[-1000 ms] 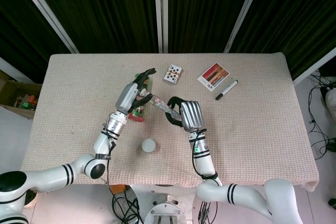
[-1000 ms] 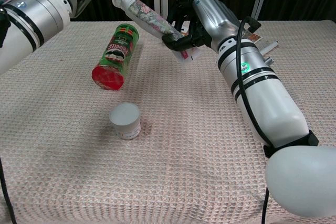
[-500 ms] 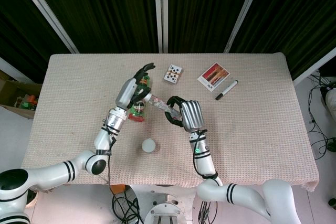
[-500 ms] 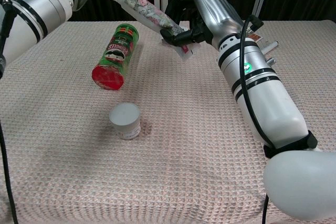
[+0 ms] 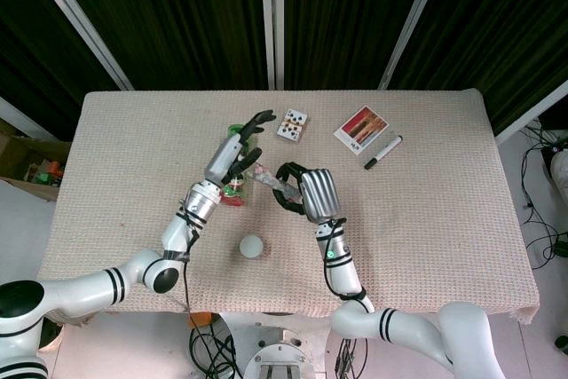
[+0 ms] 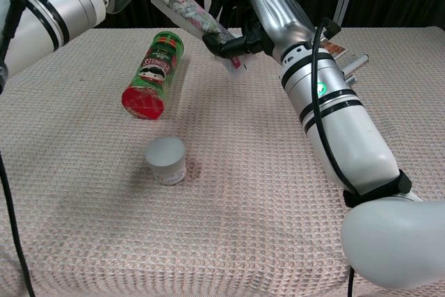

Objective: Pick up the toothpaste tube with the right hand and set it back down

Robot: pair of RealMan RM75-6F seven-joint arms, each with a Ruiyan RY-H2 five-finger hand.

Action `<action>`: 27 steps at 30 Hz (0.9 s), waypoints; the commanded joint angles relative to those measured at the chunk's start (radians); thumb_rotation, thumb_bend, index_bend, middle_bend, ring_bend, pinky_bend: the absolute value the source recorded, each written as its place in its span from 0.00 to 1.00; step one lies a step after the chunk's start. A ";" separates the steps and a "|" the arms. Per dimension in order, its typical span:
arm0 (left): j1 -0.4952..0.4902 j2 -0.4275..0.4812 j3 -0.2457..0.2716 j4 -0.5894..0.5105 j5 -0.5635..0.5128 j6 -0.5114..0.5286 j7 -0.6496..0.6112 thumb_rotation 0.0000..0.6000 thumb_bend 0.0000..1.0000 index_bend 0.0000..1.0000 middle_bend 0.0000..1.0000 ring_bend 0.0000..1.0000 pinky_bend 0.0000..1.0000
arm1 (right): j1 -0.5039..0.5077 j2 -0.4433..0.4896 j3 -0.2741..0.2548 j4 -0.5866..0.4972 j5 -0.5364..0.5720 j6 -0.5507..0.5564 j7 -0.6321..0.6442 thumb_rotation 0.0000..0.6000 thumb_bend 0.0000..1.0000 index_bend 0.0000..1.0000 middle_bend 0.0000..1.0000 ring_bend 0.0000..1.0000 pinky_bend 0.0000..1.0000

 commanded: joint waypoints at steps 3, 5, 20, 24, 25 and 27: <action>-0.006 0.008 0.021 -0.008 0.015 -0.003 0.027 0.00 0.00 0.07 0.11 0.08 0.17 | 0.003 0.000 0.005 -0.003 -0.002 0.001 0.002 1.00 0.54 1.00 0.87 0.79 0.91; -0.010 0.006 0.027 -0.005 0.022 0.004 0.046 0.00 0.00 0.07 0.11 0.08 0.17 | 0.004 -0.001 0.005 -0.003 -0.005 0.003 0.000 1.00 0.54 1.00 0.87 0.79 0.91; -0.026 -0.020 0.052 0.006 0.052 0.048 0.101 0.00 0.00 0.07 0.14 0.08 0.17 | 0.015 -0.016 0.017 -0.003 -0.009 0.008 0.009 1.00 0.54 1.00 0.87 0.79 0.92; -0.028 -0.028 0.054 0.017 0.049 0.052 0.105 0.00 0.00 0.07 0.14 0.08 0.17 | 0.014 -0.018 0.018 0.000 -0.010 0.014 0.013 1.00 0.54 1.00 0.87 0.79 0.92; -0.028 -0.027 0.054 0.017 0.048 0.054 0.103 0.00 0.00 0.07 0.14 0.08 0.17 | 0.011 -0.017 0.018 0.000 -0.009 0.016 0.013 1.00 0.54 1.00 0.87 0.79 0.92; -0.025 -0.024 0.053 0.016 0.046 0.058 0.100 0.00 0.00 0.07 0.14 0.08 0.17 | 0.006 -0.014 0.016 0.000 -0.008 0.018 0.016 1.00 0.54 1.00 0.87 0.79 0.92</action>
